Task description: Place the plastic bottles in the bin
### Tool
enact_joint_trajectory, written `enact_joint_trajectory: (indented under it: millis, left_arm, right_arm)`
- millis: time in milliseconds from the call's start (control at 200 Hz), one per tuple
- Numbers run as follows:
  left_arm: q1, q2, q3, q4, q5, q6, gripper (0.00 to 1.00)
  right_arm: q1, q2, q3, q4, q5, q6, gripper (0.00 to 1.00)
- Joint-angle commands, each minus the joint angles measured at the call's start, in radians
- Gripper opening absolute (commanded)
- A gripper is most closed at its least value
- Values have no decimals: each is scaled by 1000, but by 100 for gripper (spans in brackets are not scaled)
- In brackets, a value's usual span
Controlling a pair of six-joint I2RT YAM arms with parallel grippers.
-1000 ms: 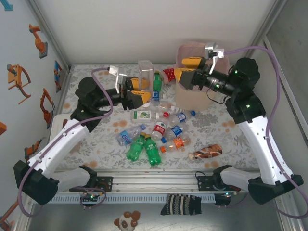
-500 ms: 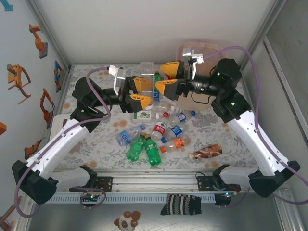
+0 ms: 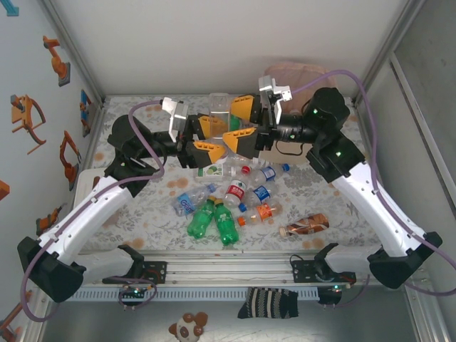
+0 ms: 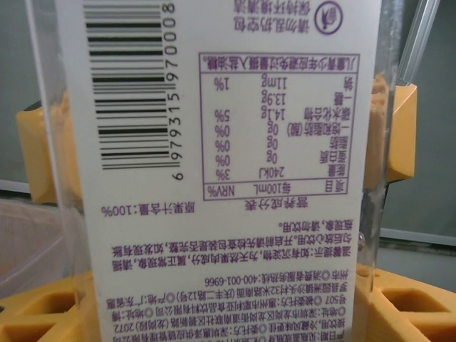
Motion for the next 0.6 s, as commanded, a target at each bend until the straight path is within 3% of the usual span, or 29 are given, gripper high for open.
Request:
enact_joint_trajectory:
  millis: [0,596]
  left_arm:
    - [-8,-9,37,44,25,19,52]
    - [-15,-15,46,15,13,46,53]
  right_arm:
    - [14,6,37,24,-22,-26,94]
    - [26,13,57,10,-30,-44,71]
